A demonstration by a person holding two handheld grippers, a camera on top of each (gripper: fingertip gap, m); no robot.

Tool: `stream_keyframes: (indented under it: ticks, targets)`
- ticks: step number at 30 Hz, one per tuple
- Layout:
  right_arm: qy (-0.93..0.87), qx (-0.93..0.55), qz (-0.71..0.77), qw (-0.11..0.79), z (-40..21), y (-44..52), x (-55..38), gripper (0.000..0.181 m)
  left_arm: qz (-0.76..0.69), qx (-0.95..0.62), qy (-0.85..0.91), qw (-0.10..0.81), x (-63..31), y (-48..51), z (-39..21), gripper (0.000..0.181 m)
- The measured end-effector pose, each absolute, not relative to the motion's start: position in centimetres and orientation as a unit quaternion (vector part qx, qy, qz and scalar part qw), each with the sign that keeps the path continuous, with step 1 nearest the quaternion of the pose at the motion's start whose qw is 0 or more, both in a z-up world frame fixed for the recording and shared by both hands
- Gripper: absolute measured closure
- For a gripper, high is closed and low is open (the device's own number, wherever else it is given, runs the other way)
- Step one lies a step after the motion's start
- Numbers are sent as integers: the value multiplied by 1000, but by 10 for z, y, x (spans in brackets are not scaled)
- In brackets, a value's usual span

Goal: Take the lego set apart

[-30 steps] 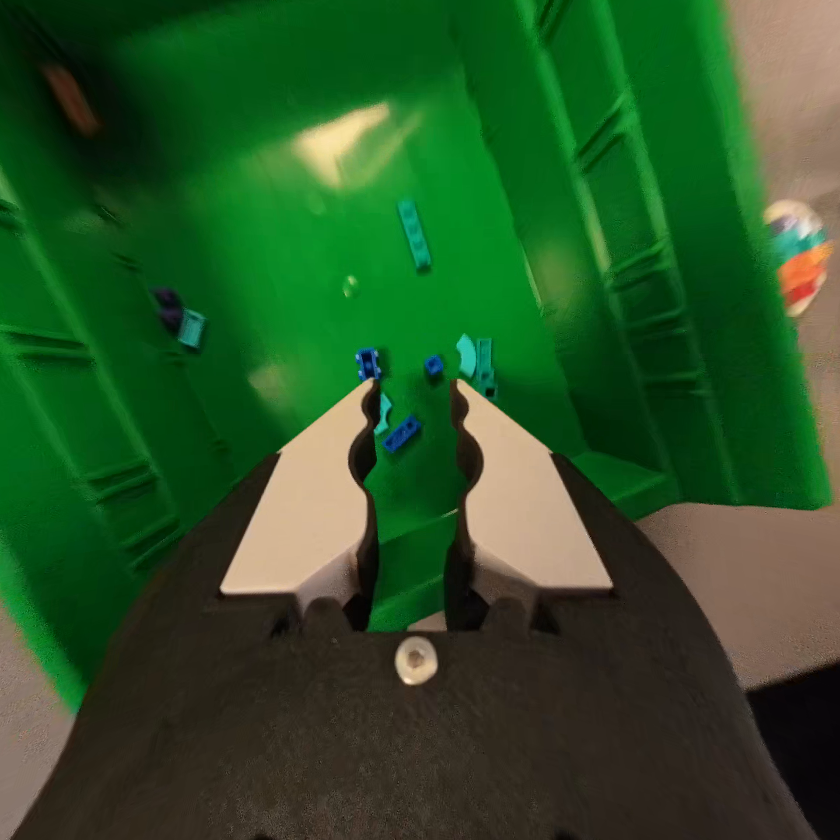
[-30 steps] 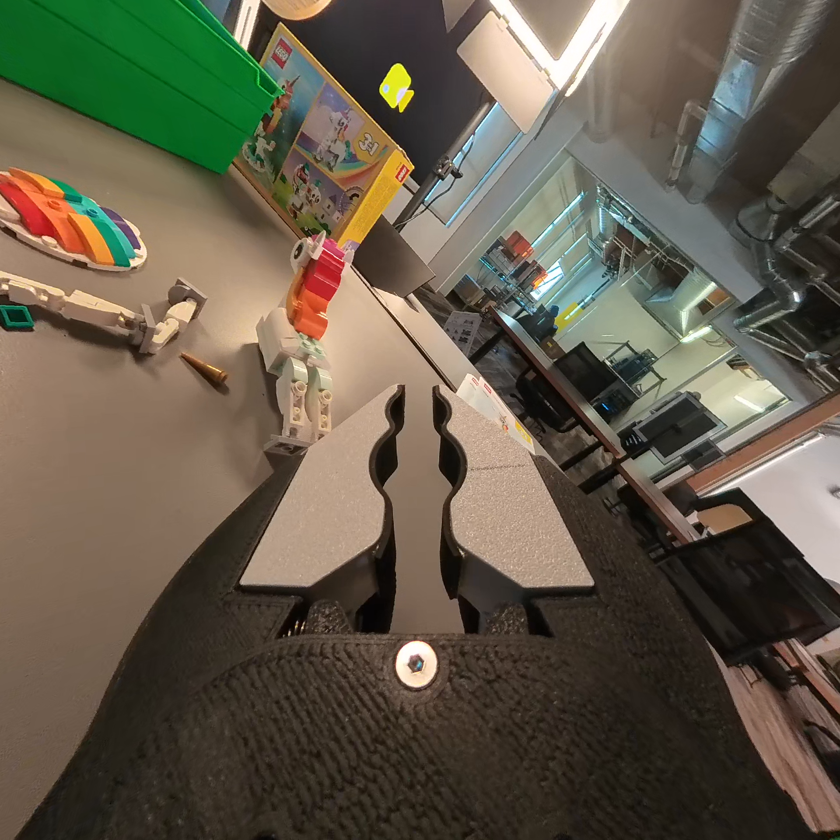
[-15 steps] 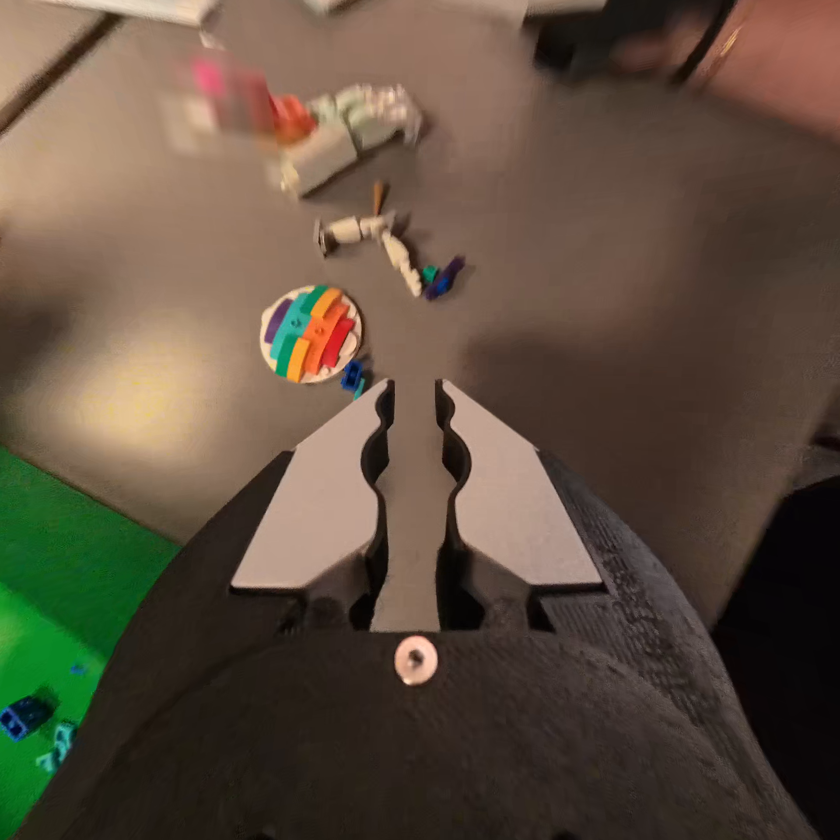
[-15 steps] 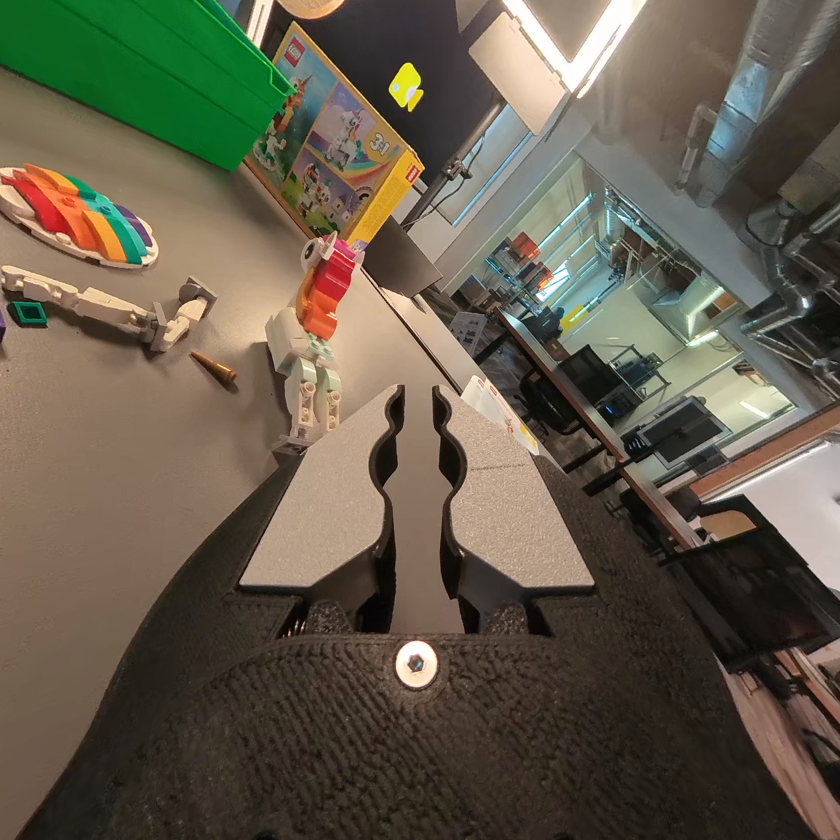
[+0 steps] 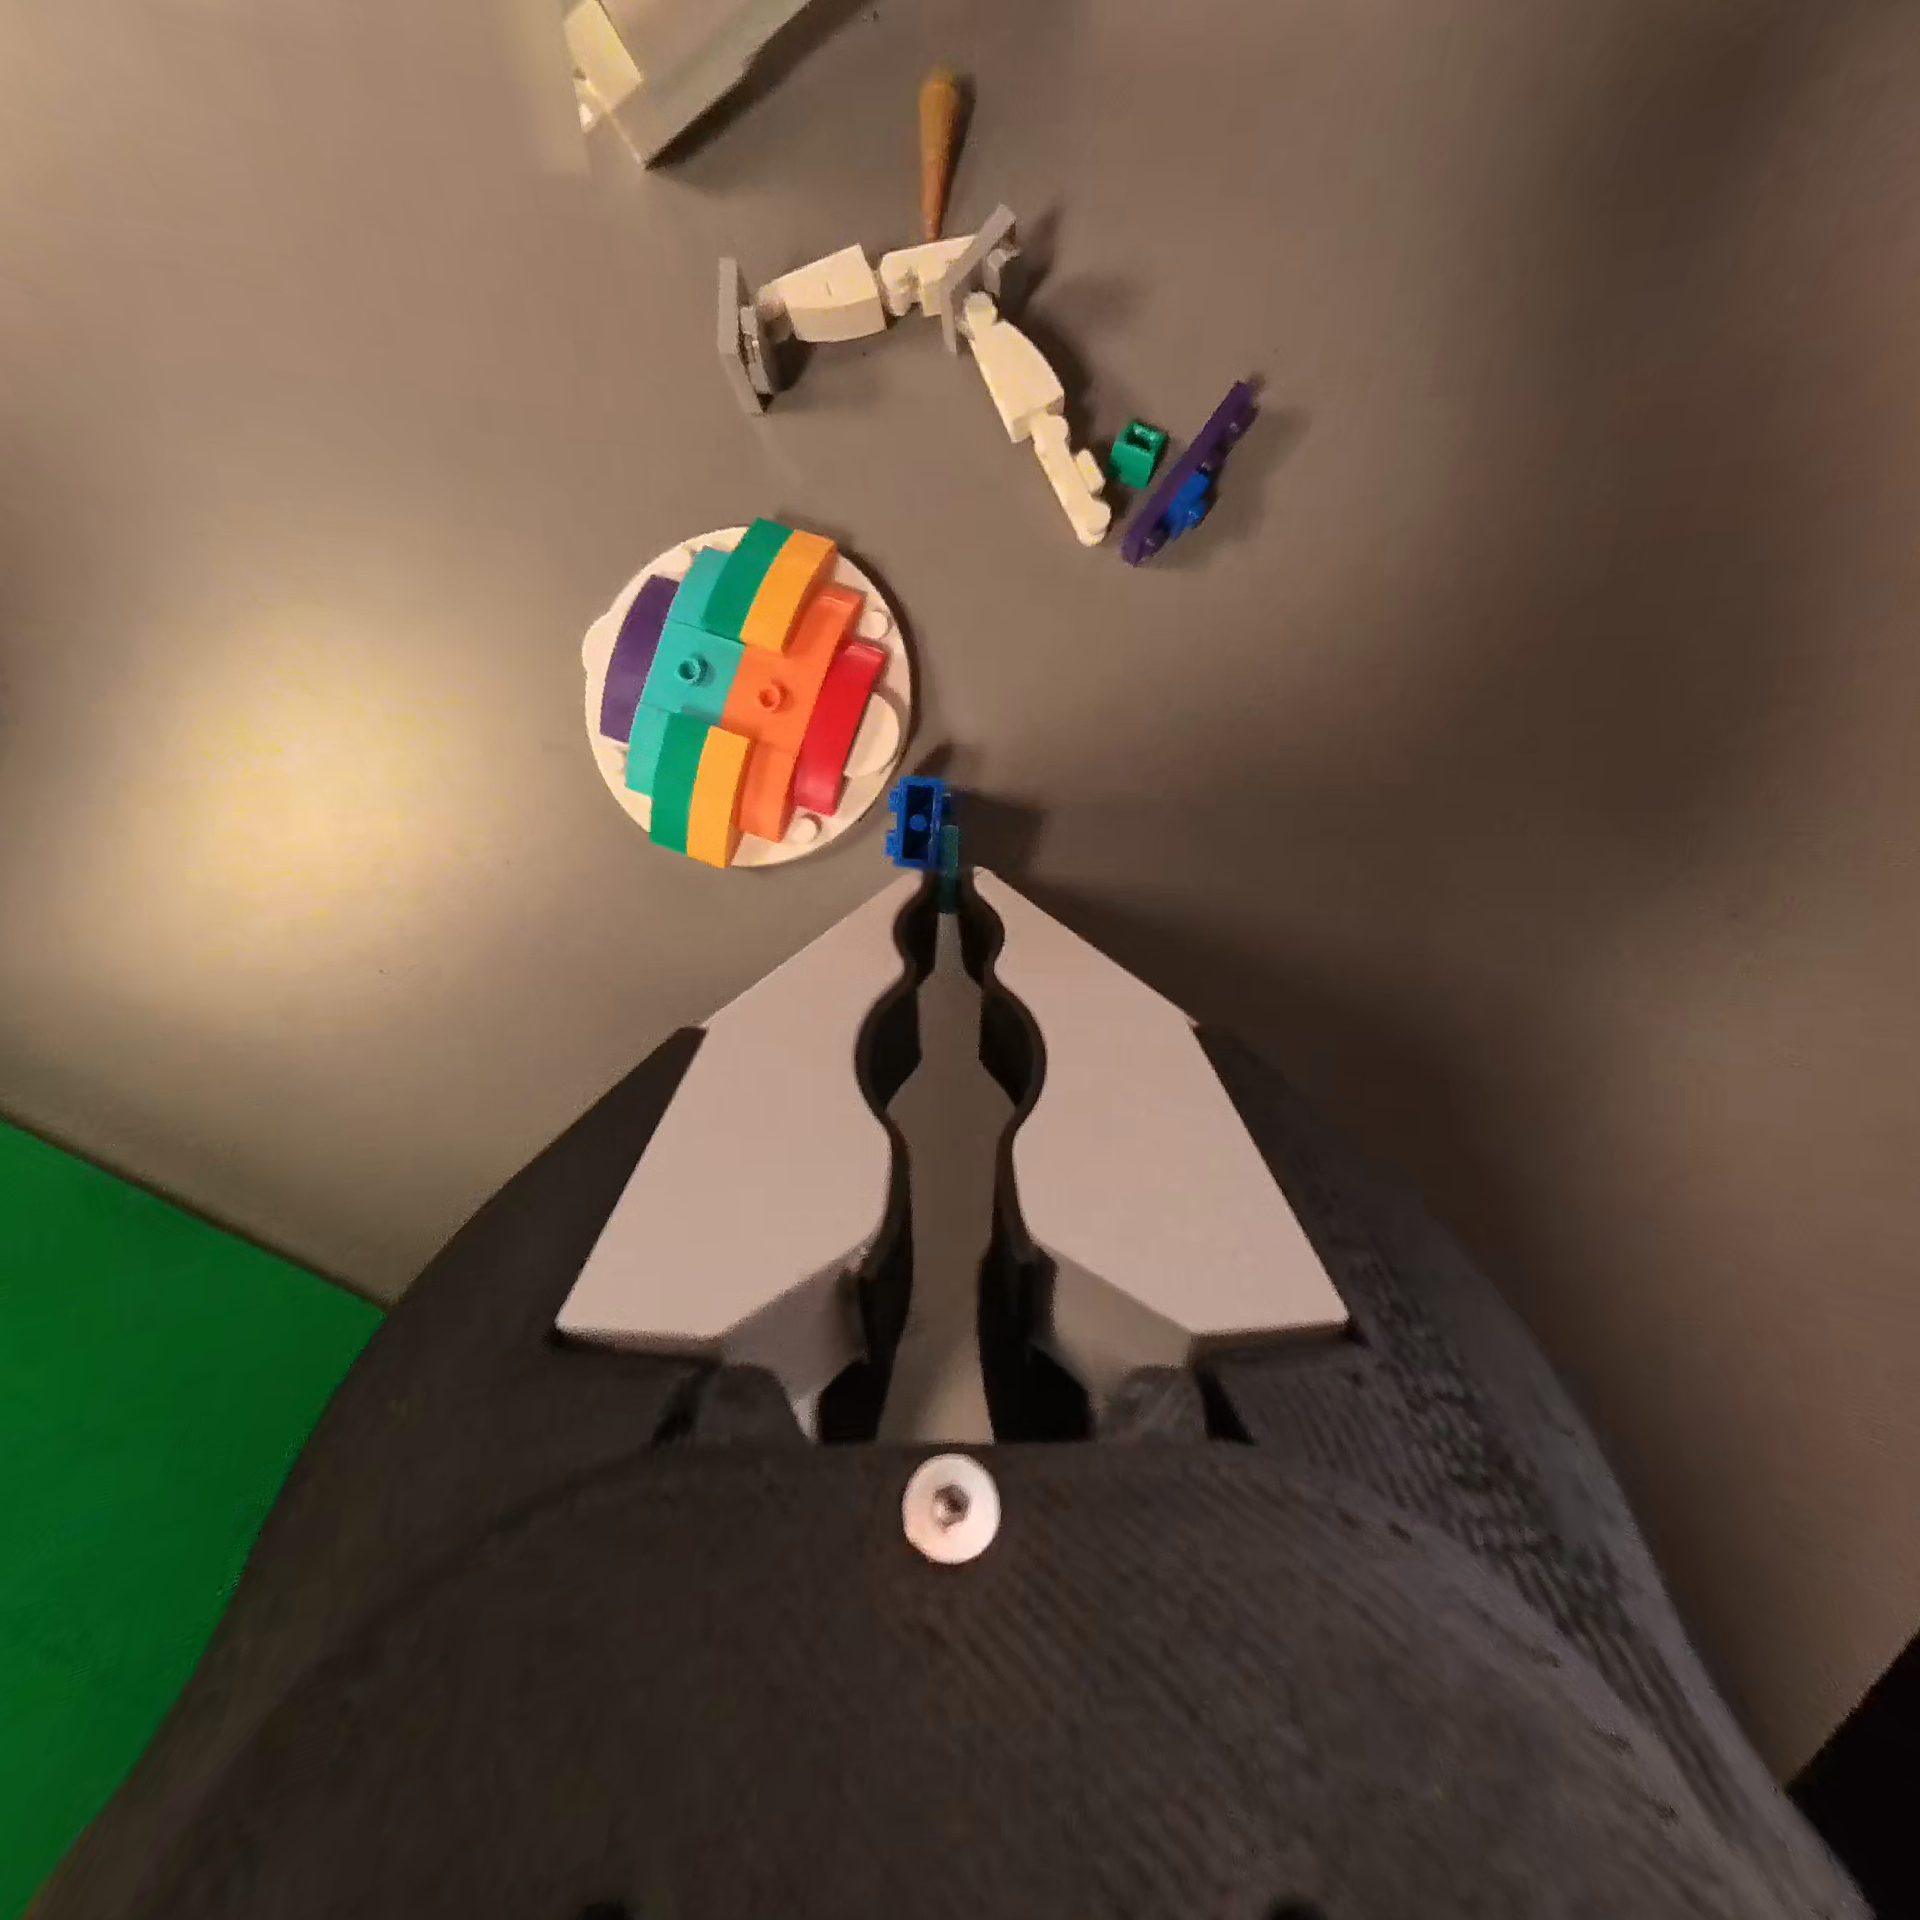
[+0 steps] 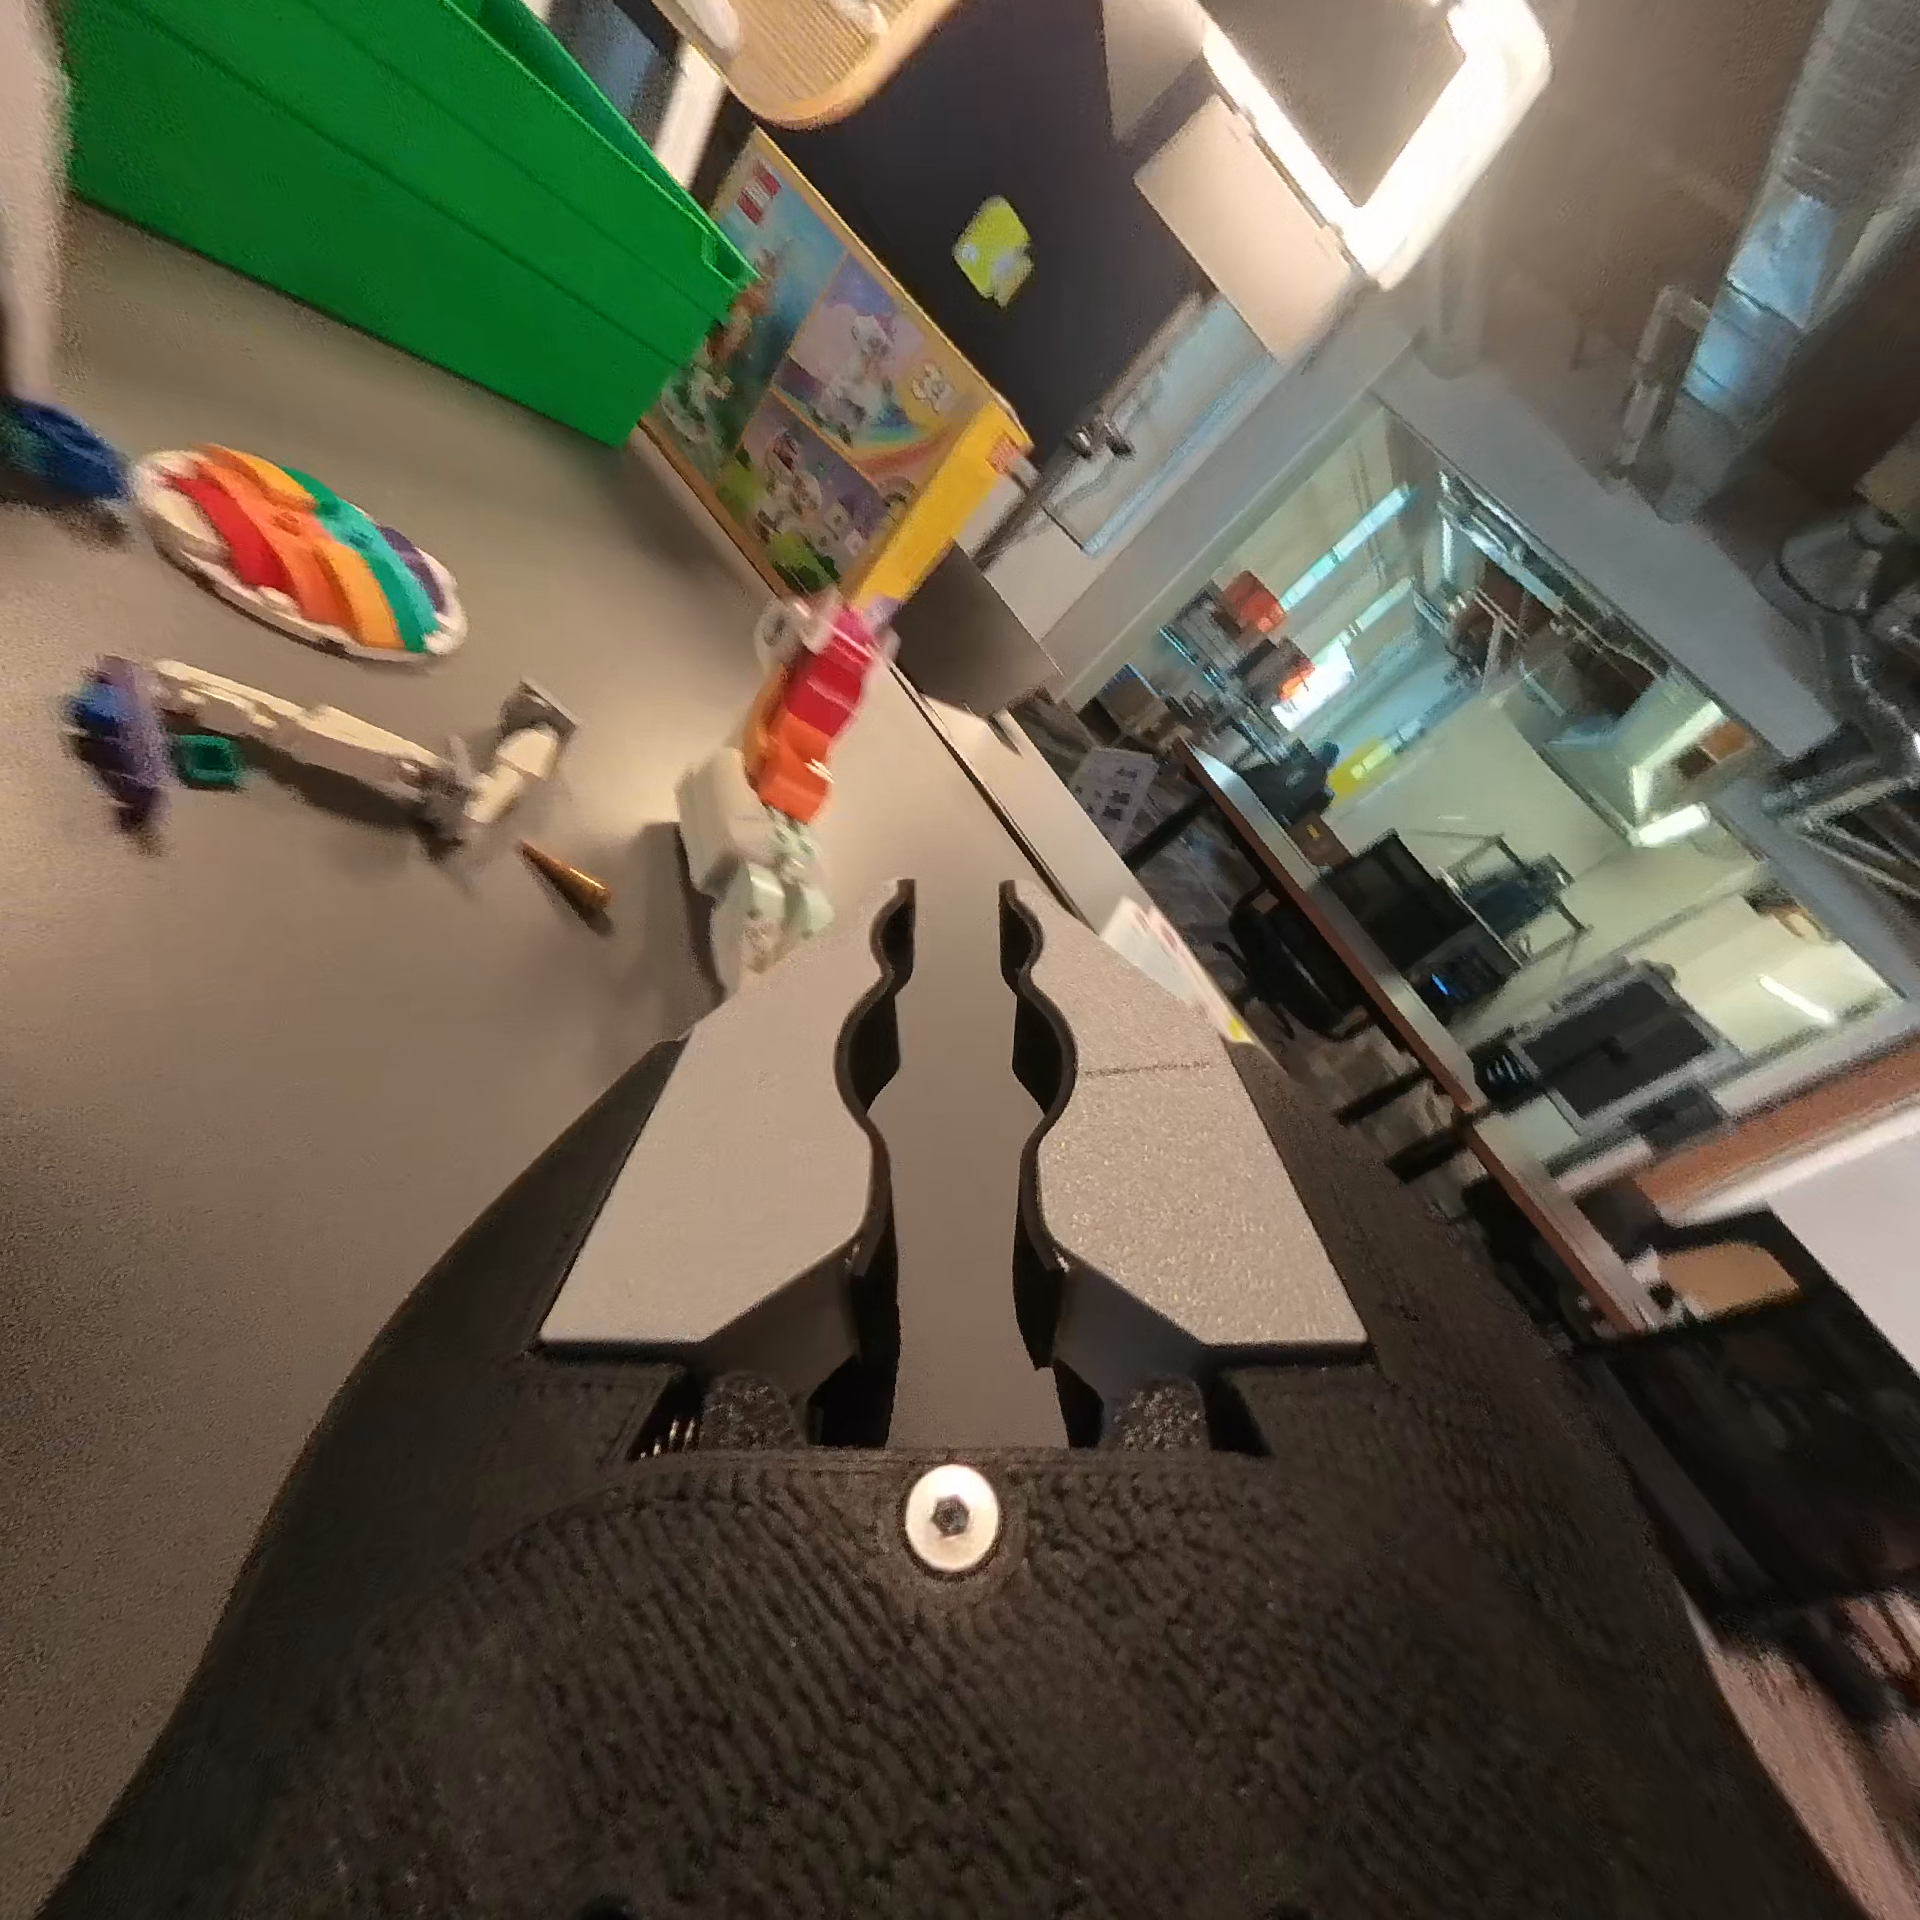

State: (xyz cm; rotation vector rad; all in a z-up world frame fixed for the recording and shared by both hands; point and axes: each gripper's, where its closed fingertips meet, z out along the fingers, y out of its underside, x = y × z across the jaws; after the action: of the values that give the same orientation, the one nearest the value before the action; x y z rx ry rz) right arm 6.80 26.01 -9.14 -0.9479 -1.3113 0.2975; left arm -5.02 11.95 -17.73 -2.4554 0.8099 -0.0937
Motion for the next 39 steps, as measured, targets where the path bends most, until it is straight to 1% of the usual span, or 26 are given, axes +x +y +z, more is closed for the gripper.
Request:
stream_keyframes:
  ticks: [1,2,4,6,9,11,15,20,23,24,26,28,30,34,37,39]
  targets:
    - [-605,-400,142,674,-89,246,62,164,-29,-911,312,269,-50,120,-177,175]
    - [-633,-374,157,659,-90,227,55,161,-15,-905,330,270,-50,121,-177,179]
    - [-697,-333,185,607,-102,185,40,155,19,-880,379,285,-43,123,-176,179]
    - [-758,-306,177,548,-123,153,32,150,48,-837,446,313,-26,122,-173,179]
    - [-809,-273,140,501,-148,129,26,150,86,-773,518,357,0,122,-164,179]
    - [-822,-266,130,487,-157,123,26,155,103,-738,553,373,13,120,-161,179]
    - [-823,-258,116,493,-155,125,27,169,152,-690,599,377,18,120,-163,178]
    - [-824,-250,105,497,-155,124,27,167,179,-672,614,373,17,120,-163,178]
    - [-822,-250,108,500,-152,123,26,160,171,-667,622,373,22,118,-165,178]
    - [-824,-249,108,498,-153,122,27,161,178,-664,623,374,22,118,-165,178]
    - [-825,-246,106,497,-154,122,27,171,193,-656,626,374,21,120,-163,178]
    - [-816,-259,110,505,-149,125,25,172,209,-650,620,386,20,123,-158,178]
    - [-789,-287,127,528,-137,130,22,173,224,-654,591,415,16,129,-147,178]
    - [-686,-349,169,615,-88,155,23,172,197,-675,539,464,13,131,-133,178]
    - [-628,-392,195,643,-67,178,36,172,256,-675,508,471,-5,132,-123,178]
    - [-604,-412,185,656,-63,193,42,172,286,-682,460,491,-23,130,-100,178]
